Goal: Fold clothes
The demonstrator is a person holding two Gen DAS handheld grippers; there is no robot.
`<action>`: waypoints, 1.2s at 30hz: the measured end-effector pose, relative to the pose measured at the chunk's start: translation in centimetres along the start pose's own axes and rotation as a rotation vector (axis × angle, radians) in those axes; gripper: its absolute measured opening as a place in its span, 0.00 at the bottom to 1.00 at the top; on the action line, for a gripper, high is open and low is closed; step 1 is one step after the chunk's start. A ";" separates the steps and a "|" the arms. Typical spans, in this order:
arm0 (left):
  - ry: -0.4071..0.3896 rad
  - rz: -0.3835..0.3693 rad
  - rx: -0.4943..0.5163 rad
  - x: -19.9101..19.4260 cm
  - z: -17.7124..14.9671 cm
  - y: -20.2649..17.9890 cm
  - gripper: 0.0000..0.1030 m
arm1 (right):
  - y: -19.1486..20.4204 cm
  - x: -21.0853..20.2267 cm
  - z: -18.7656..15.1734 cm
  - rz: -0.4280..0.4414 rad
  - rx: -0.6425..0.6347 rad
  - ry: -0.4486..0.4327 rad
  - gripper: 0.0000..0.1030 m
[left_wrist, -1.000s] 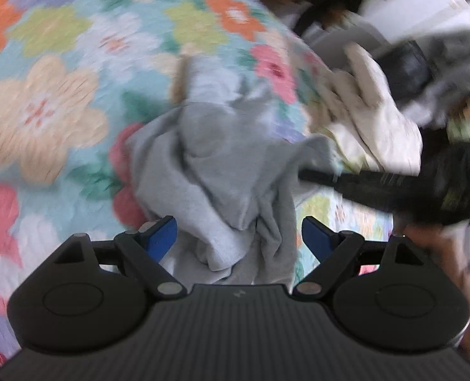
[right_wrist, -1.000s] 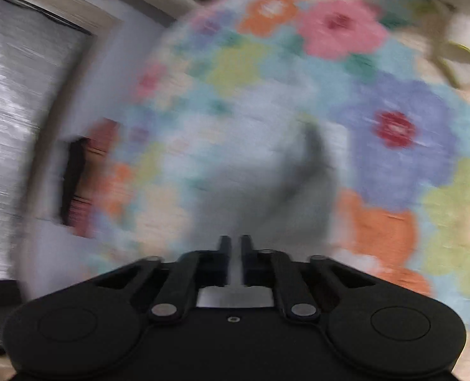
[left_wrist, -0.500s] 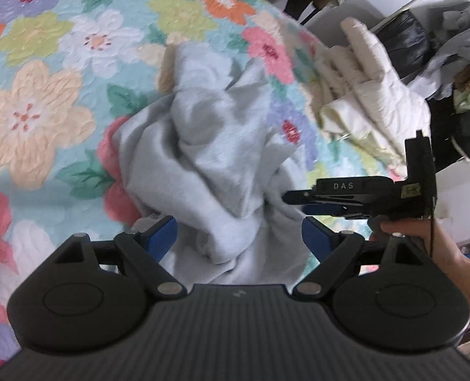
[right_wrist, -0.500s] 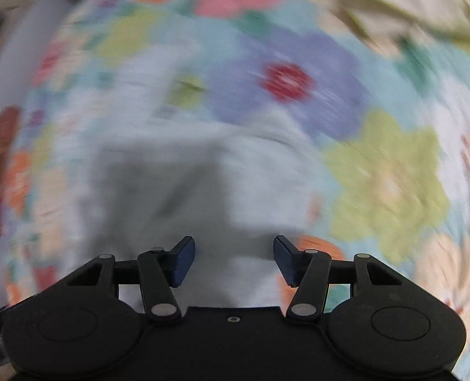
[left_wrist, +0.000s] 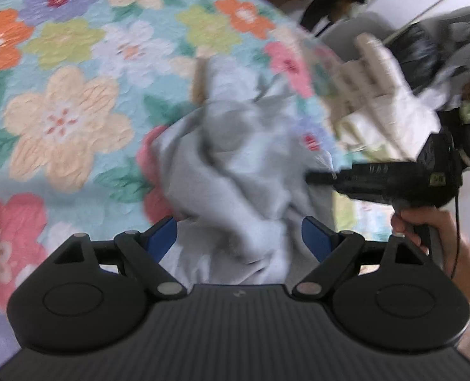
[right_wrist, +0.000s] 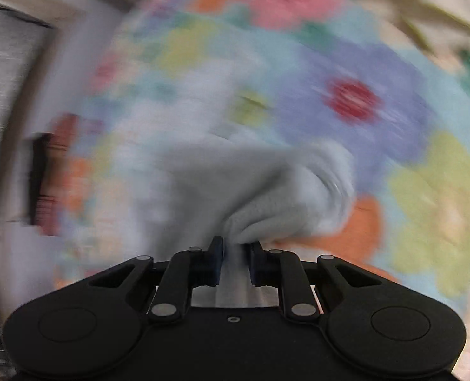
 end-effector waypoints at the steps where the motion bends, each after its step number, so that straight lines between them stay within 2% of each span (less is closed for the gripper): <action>1: -0.011 -0.026 0.017 -0.2 0.1 -0.3 0.83 | 1.5 -0.5 0.2 0.049 -0.016 -0.014 0.13; 2: -0.024 -0.044 0.037 -0.4 0.2 -0.7 0.83 | 2.7 -0.8 0.1 0.086 -0.027 -0.018 0.08; 6: -0.065 -0.075 0.140 -0.8 0.1 -2.9 0.83 | 7.4 -1.1 -0.4 0.216 -0.070 -0.009 0.08; 8: -0.073 -0.098 0.157 -0.7 0.1 -3.6 0.83 | 9.9 -0.7 -1.0 0.246 -0.105 0.016 0.08; 11: -0.092 -0.133 0.134 -0.4 0.4 -4.1 0.84 | 12.2 -0.2 -2.3 0.263 -0.137 0.050 0.08; 15: -0.130 -0.159 0.040 0.0 1.1 -3.4 0.82 | 13.7 -0.6 -2.9 0.334 -0.099 0.082 0.08; 16: -0.141 -0.155 0.033 -0.1 1.2 -3.1 0.73 | 14.0 -0.8 -3.0 0.345 -0.100 0.086 0.08; 17: -0.148 -0.146 0.035 -0.2 1.3 -2.8 0.36 | 14.3 -0.9 -3.2 0.354 -0.102 0.090 0.08; 18: -0.147 -0.137 0.037 -0.3 1.4 -2.6 0.21 | 14.5 -1.1 -3.2 0.357 -0.109 0.086 0.08; 19: -0.148 -0.132 0.036 -0.5 1.5 -2.4 0.12 | 14.6 -1.2 -2.9 0.360 -0.107 0.083 0.08; 22: -0.175 -0.093 0.009 -1.4 2.0 -1.2 0.09 | 14.1 -2.1 -1.9 0.370 -0.077 0.045 0.12; 23: -0.186 -0.077 0.000 -1.7 2.2 -0.8 0.09 | 13.9 -2.5 -1.5 0.351 -0.083 0.020 0.14; 25: -0.217 -0.020 -0.007 -2.8 2.6 0.3 0.08 | 13.5 -3.1 -0.9 0.265 -0.149 -0.032 0.24; 26: -0.237 0.014 -0.009 -3.4 2.8 0.9 0.08 | 13.1 -3.2 -0.6 0.211 -0.180 -0.052 0.43; 27: -0.260 0.046 -0.017 -4.1 3.1 1.5 0.08 | 12.5 -3.1 -0.5 0.149 -0.206 -0.063 0.55; 30: -0.338 0.147 -0.045 -7.0 3.9 3.8 0.08 | 10.2 -2.5 -0.4 -0.021 -0.265 -0.071 0.55; 32: -0.415 0.244 -0.055 -9.6 4.2 5.5 0.08 | 8.4 -1.8 -0.2 -0.103 -0.268 -0.055 0.55; 34: -0.486 0.322 -0.081 -12.2 4.4 7.3 0.08 | 6.9 -1.3 -0.2 -0.146 -0.266 -0.033 0.55; 36: -0.527 0.324 -0.156 -14.2 4.3 9.5 0.08 | 6.2 -0.7 -0.5 -0.174 -0.281 -0.008 0.55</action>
Point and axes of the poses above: each gripper's, at about its wrist camera, not at the fingertips, and x roughly the way its jaws point, y to its left, z to its top, the point moved 7 cm from there along x, roughly the way its jaws point, and after that the axes turned 7 degrees about y, right-handed, at the moved point
